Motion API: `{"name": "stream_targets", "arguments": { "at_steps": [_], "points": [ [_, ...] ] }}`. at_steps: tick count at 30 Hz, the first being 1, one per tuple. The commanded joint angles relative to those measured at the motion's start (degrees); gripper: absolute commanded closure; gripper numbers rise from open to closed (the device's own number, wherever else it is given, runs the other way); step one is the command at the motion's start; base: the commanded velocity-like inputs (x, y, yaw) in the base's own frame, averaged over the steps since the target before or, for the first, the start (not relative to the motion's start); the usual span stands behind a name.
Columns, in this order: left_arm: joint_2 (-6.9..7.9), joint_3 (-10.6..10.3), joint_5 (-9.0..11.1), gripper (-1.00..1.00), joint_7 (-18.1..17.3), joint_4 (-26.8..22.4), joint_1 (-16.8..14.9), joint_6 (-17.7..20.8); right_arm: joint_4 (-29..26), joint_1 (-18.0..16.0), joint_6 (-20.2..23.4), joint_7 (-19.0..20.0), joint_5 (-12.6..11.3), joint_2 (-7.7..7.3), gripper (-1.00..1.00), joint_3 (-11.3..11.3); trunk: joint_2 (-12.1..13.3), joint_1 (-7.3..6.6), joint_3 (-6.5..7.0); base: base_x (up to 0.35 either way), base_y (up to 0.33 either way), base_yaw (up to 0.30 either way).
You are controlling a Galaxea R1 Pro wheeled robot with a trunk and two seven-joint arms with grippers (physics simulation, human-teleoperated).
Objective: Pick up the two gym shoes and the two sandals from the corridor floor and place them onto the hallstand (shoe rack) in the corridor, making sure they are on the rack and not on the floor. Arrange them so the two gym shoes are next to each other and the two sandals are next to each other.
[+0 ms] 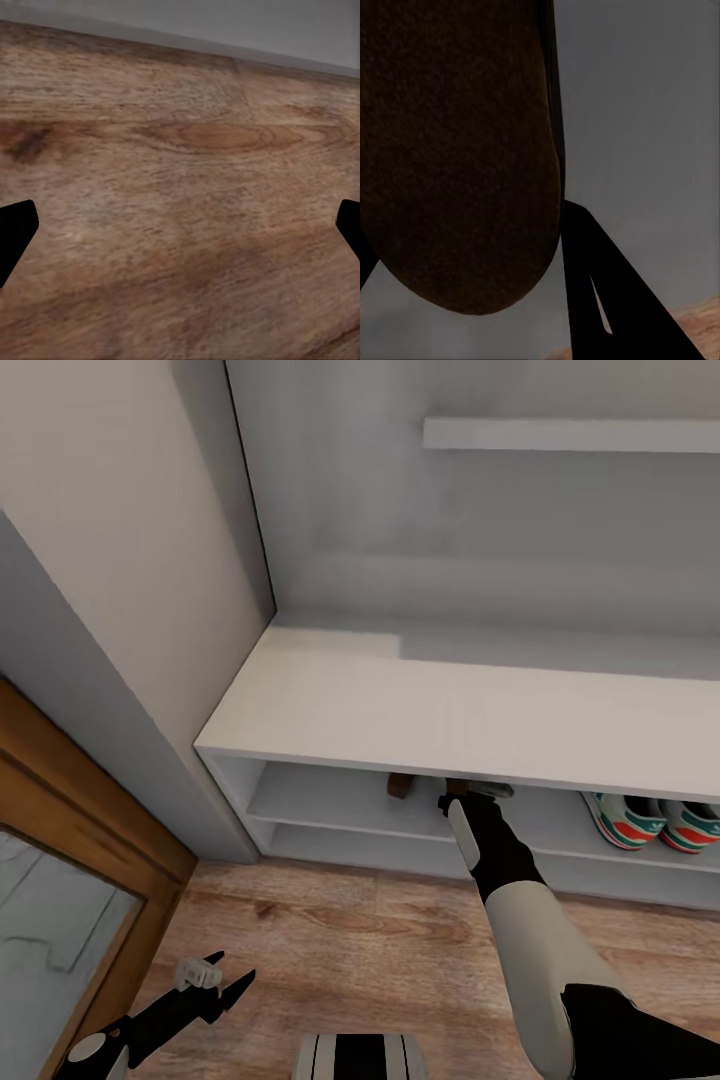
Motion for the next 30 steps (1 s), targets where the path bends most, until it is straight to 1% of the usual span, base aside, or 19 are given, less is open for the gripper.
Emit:
{"name": "stream_targets", "arguments": {
  "at_steps": [1, 10, 11, 26, 30],
  "points": [
    [-0.03, 0.27, -0.29, -1.0, -0.28, 0.02, -0.04, -0.22, -0.06, -0.03, 0.08, -0.63, -0.67, 0.04, 1.0, -0.06, -0.02, 0.0, -0.04, 0.109, 0.089, 0.0],
    [-0.03, 0.27, -0.26, -1.0, -0.28, 0.03, -0.04, -0.28, -0.08, -0.03, 0.08, -0.63, -0.67, 0.04, 1.0, -0.06, -0.02, 0.0, -0.04, 0.037, 0.026, 0.0],
    [-0.03, 0.27, -0.25, -1.0, -0.28, 0.03, -0.04, -0.28, -0.1, -0.03, 0.08, -0.63, -0.67, 0.04, -1.0, -0.06, -0.02, 0.0, -0.04, 0.003, 0.002, 0.0],
    [-0.02, 0.27, -0.24, -1.0, -0.28, -0.06, -0.04, -0.35, -0.3, -0.03, 0.08, -0.63, -0.67, 0.04, -1.0, -0.14, -0.02, 0.0, -0.04, -0.001, 0.0, 0.0],
    [-0.03, 0.27, -0.24, -1.0, -0.28, -0.06, -0.04, -0.45, -0.26, -0.03, 0.08, -0.63, -0.67, 0.04, -1.0, -0.14, -0.02, 0.0, -0.04, -0.143, 0.0, 0.0]
  ]
}}
